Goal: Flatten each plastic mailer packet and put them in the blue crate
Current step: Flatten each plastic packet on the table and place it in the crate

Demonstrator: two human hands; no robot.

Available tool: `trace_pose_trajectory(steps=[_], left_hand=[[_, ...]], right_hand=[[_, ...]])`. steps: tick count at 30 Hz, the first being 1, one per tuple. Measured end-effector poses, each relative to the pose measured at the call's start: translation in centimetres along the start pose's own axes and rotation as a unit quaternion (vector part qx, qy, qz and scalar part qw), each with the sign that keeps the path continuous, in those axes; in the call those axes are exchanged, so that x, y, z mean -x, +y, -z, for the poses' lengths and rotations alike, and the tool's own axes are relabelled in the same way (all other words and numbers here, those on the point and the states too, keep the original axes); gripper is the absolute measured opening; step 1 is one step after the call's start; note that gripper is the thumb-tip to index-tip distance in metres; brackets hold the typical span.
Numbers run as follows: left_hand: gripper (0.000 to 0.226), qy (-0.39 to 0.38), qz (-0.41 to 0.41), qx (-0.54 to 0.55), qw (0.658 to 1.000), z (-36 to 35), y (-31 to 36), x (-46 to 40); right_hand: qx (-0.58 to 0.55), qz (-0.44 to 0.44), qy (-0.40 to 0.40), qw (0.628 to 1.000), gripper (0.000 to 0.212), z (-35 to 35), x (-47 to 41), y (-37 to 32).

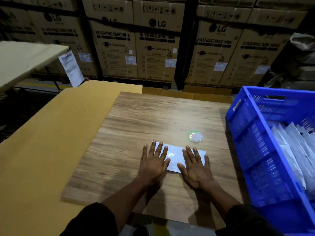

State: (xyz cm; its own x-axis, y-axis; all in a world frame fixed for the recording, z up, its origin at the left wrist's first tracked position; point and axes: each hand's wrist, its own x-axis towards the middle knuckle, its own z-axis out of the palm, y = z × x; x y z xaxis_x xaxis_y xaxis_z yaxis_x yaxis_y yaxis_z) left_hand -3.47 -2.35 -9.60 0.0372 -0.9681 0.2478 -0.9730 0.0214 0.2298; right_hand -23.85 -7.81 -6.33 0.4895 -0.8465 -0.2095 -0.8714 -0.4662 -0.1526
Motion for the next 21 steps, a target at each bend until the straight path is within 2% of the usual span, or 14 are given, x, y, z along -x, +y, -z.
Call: trace_pose_trajectory(steps=[3, 7, 10, 15, 21], left_hand=[[0.059, 0.022, -0.025, 0.061, 0.998, -0.1, 1.0, -2.0], [0.046, 0.025, -0.033, 0.069, 0.997, -1.2, 1.3, -2.8], [0.048, 0.056, -0.024, 0.073, 0.995, -2.1, 0.8, -2.3], [0.040, 0.140, -0.061, 0.021, 0.988, -3.0, 1.0, -0.7], [0.038, 0.151, -0.051, -0.005, 0.987, -2.7, 1.2, -0.6]], right_hand=[[0.031, 0.025, 0.016, 0.999, 0.068, 0.6, -0.6, -0.8], [0.007, 0.063, 0.043, 0.997, 0.079, 0.4, -1.4, -2.5], [-0.011, 0.062, 0.044, 0.997, 0.077, -0.7, -1.7, -2.7], [-0.011, 0.061, 0.074, 0.995, 0.060, -2.0, -1.6, -2.3], [-0.014, 0.057, 0.062, 0.996, 0.066, -2.0, -1.7, -2.3]])
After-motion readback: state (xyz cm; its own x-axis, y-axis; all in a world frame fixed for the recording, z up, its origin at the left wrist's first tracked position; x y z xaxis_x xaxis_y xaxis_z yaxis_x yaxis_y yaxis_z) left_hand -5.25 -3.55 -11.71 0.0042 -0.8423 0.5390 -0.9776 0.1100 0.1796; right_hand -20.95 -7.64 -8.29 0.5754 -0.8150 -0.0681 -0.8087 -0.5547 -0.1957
